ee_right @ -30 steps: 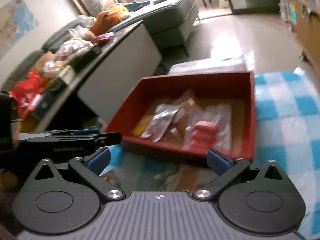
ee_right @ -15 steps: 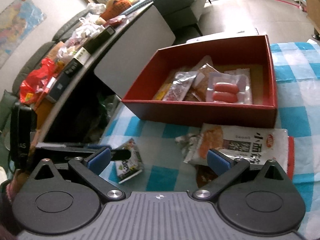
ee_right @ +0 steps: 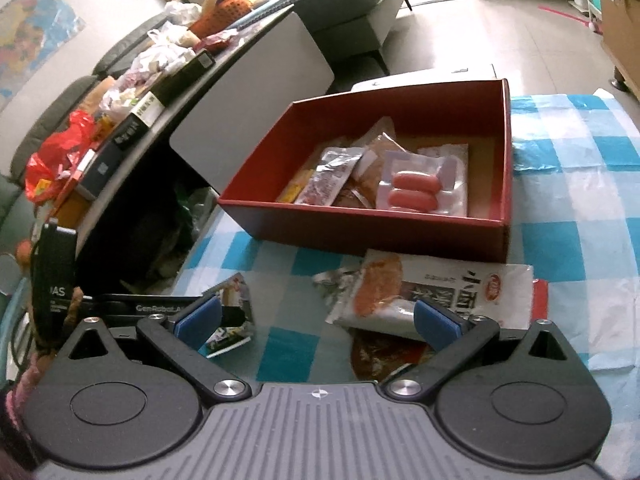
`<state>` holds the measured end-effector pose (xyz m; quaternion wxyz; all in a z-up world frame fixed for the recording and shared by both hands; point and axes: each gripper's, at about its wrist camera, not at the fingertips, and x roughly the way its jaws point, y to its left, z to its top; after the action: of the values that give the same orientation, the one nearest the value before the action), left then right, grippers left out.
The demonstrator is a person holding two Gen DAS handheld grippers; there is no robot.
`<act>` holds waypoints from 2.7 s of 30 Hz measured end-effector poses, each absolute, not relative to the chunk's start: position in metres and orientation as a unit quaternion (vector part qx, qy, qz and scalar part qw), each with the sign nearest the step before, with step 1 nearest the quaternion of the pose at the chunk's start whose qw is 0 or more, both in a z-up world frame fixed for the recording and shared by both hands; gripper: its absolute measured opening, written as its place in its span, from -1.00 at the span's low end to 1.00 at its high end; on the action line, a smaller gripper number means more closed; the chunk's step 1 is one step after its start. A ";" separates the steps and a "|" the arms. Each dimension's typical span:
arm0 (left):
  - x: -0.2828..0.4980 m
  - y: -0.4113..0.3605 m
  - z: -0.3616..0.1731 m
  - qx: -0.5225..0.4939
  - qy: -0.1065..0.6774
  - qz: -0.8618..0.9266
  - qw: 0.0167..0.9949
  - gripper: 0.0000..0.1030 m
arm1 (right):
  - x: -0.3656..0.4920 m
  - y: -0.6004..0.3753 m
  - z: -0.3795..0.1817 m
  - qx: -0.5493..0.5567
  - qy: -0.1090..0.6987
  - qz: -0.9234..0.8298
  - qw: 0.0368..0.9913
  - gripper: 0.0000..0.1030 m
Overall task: Organize snacks
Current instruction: 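Move left tool to Kaprons wafer while right tool approaches white noodle packet, then close left tool on Kaprons wafer while right tool grasps white noodle packet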
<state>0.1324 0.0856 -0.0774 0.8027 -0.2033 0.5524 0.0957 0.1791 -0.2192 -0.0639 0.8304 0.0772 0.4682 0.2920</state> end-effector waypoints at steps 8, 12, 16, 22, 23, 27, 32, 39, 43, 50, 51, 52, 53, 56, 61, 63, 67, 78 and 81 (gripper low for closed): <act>0.136 0.055 -0.077 -0.127 0.551 0.060 0.822 0.15 | 0.197 -0.239 -0.074 0.081 0.483 0.251 0.835 1.00; 0.128 0.056 -0.075 -0.123 0.553 0.033 0.823 0.08 | 0.207 -0.241 -0.087 0.057 0.494 0.226 0.838 1.00; 0.123 0.056 -0.073 -0.127 0.556 0.013 0.821 0.08 | 0.217 -0.242 -0.096 0.072 0.498 0.222 0.835 1.00; 0.125 0.061 -0.073 -0.131 0.562 0.016 0.817 0.08 | 0.199 -0.233 -0.097 0.141 0.524 0.316 0.778 1.00; 0.126 0.062 -0.073 -0.130 0.562 0.018 0.816 0.08 | 0.193 -0.233 -0.096 0.155 0.528 0.327 0.768 1.00; 0.125 0.067 -0.074 -0.134 0.566 0.011 0.814 0.08 | 0.164 -0.234 -0.087 0.205 0.523 0.383 0.733 1.00; 0.124 0.070 -0.075 -0.139 0.562 0.016 0.815 0.08 | 0.159 -0.218 -0.068 0.022 0.464 0.289 0.837 1.00; 0.125 0.065 -0.076 -0.118 0.563 0.010 0.818 0.08 | 0.174 -0.152 -0.111 -0.200 0.479 0.282 0.807 1.00; 0.126 0.074 -0.076 -0.138 0.566 0.001 0.813 0.08 | 0.139 -0.140 -0.112 -0.204 0.502 0.316 0.779 1.00; 0.125 0.073 -0.076 -0.134 0.566 0.003 0.813 0.09 | 0.099 -0.153 -0.111 -0.131 0.528 0.291 0.787 1.00; 0.126 0.072 -0.076 -0.131 0.565 0.005 0.814 0.09 | 0.097 -0.152 -0.116 -0.143 0.528 0.272 0.792 1.00; 0.126 0.071 -0.076 -0.128 0.564 0.010 0.816 0.09 | 0.099 -0.150 -0.120 -0.151 0.529 0.261 0.793 1.00; 0.126 0.070 -0.076 -0.122 0.562 0.017 0.818 0.09 | 0.101 -0.149 -0.122 -0.154 0.527 0.256 0.796 1.00; 0.125 0.064 -0.077 -0.084 0.556 0.036 0.826 0.09 | 0.106 -0.139 -0.124 -0.142 0.517 0.246 0.808 1.00; 0.127 0.061 -0.082 -0.049 0.554 0.038 0.831 0.14 | 0.087 -0.116 -0.138 -0.218 0.486 0.240 0.812 1.00; 0.129 0.062 -0.083 -0.050 0.555 0.038 0.830 0.15 | 0.083 -0.120 -0.140 -0.201 0.473 0.234 0.825 1.00; 0.129 0.071 -0.081 -0.073 0.556 0.031 0.828 0.15 | 0.071 -0.128 -0.144 -0.178 0.445 0.216 0.851 1.00; 0.123 0.082 -0.081 -0.092 0.560 0.024 0.823 0.14 | 0.063 -0.114 -0.115 -0.211 0.418 0.243 0.849 1.00; 0.120 0.085 -0.081 -0.094 0.561 0.020 0.822 0.14 | 0.072 -0.106 -0.115 -0.217 0.411 0.254 0.848 1.00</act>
<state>0.1203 0.0847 -0.0811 0.8221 -0.0944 0.5610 0.0204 0.0718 -0.1055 -0.1148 0.8482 -0.2170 0.4110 0.2543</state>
